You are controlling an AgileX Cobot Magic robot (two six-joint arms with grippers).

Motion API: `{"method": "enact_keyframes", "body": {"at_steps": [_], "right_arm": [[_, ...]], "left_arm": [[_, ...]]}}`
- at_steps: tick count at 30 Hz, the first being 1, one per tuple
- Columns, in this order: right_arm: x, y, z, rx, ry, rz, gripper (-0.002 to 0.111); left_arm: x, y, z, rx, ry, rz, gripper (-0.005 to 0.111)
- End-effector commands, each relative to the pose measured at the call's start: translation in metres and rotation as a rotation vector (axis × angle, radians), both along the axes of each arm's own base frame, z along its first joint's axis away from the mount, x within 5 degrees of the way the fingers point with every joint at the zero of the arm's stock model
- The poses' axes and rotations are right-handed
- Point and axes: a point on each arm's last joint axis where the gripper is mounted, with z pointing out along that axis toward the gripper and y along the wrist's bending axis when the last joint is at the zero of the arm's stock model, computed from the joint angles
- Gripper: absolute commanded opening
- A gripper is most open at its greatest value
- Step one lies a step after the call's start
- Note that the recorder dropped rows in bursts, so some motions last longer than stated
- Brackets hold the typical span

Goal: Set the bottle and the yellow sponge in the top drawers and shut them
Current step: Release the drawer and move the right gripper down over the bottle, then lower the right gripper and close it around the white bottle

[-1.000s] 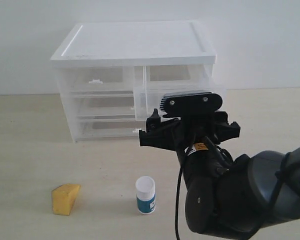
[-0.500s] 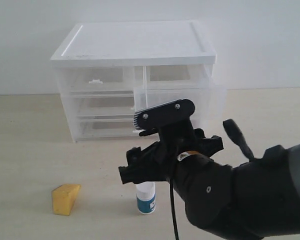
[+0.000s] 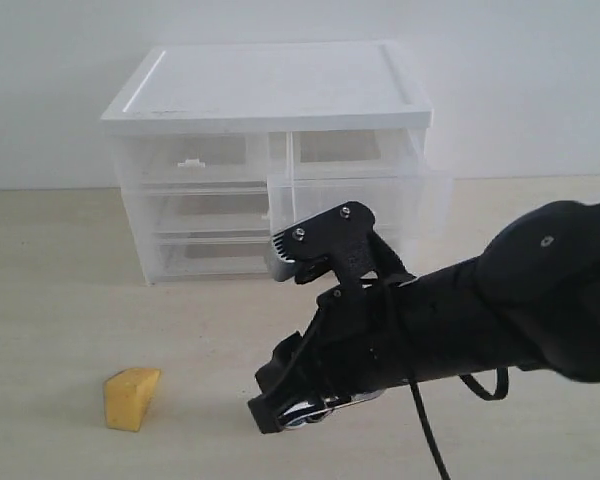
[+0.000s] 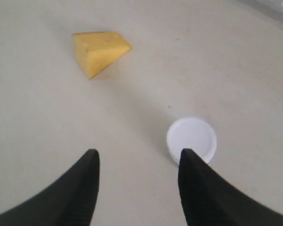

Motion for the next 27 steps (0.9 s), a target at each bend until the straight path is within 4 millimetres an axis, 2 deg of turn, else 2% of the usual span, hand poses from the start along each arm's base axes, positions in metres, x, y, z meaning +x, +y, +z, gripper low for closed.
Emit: {"method": "enact_keyframes", "body": {"at_steps": [1,2,5,8,10,13,15,21,27], "right_arm": [[0.003,-0.007,0.016,-0.065,0.135,0.141,0.048],[0.006,-0.009,0.022,-0.124,0.148,0.142,0.047],[0.018,-0.027,0.040,-0.442,0.164,0.064,0.047],[0.025,-0.038,0.051,-0.551,0.183,-0.045,0.048],[0.028,-0.038,0.054,-0.524,0.189,-0.070,0.054],[0.028,-0.030,0.055,-0.447,0.181,-0.065,0.079],[0.028,-0.023,0.055,-0.403,0.160,-0.055,0.090],[0.030,0.004,0.034,-0.390,0.125,-0.007,0.086],[0.049,0.025,0.016,-0.395,0.134,-0.004,0.086]], "left_arm": [[0.000,0.000,-0.001,-0.008,-0.003,0.001,0.004],[0.000,0.000,-0.001,-0.008,-0.003,0.001,0.004],[0.000,0.000,-0.001,-0.008,-0.003,0.001,0.004],[0.000,0.000,-0.001,-0.008,-0.001,0.001,0.004],[0.000,0.000,-0.001,-0.008,0.001,0.001,0.004],[0.000,0.000,-0.001,-0.008,0.001,0.001,0.004],[0.000,0.000,-0.001,-0.008,0.001,0.001,0.004],[0.000,0.000,-0.001,-0.008,0.001,0.001,0.004],[0.000,0.000,-0.001,-0.008,-0.002,0.001,0.004]]}}
